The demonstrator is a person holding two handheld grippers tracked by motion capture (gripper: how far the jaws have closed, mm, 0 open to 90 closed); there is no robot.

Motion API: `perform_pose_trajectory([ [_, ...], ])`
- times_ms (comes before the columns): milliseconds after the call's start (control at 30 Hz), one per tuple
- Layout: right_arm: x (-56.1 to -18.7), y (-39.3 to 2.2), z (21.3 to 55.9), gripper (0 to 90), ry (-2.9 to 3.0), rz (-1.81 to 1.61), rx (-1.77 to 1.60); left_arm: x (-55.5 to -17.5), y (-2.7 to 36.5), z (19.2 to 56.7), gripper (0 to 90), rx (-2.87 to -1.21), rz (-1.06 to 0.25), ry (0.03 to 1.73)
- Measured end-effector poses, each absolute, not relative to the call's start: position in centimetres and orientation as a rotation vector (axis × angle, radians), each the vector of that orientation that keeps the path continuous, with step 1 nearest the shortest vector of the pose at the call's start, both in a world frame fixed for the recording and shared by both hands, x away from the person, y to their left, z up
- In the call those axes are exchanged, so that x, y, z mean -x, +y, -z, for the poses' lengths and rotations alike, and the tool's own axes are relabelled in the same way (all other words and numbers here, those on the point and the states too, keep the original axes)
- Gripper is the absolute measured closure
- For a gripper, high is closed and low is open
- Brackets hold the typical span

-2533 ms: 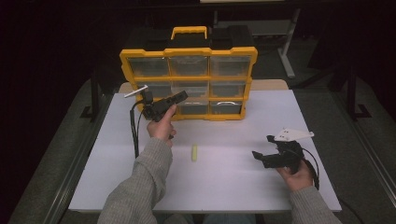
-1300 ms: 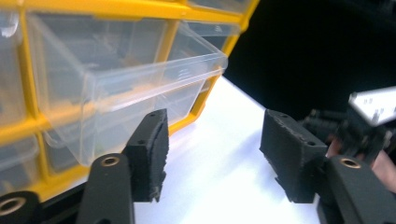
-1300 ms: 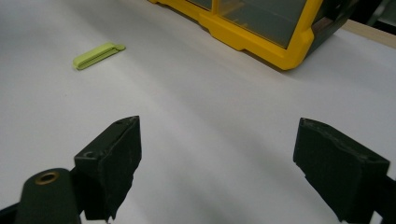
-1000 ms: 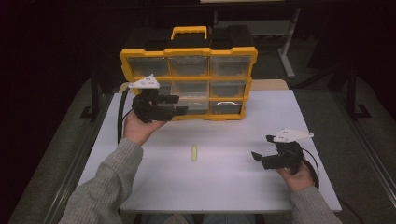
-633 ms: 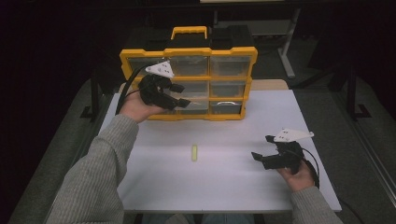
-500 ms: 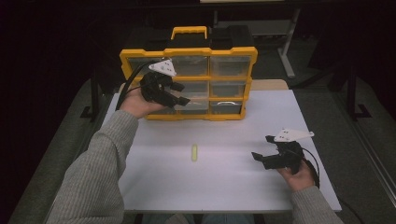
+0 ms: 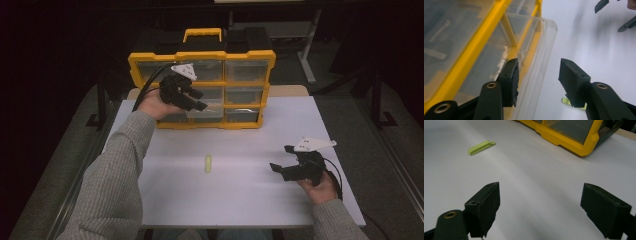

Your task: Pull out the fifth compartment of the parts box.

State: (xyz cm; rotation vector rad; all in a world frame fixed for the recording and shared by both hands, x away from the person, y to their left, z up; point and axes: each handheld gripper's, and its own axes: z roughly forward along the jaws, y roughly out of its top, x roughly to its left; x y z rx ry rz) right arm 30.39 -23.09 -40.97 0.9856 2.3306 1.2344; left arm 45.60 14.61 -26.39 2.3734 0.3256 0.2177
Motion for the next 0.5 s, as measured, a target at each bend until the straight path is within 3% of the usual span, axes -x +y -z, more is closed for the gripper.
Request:
perform_pose_trajectory([
  [500, -30.36, -22.88, 40.99, 15.6, 2.341, -1.233, -0.976, -46.12, 14.47, 27.1, 63.9, -2.399, -0.185, 0.313],
])
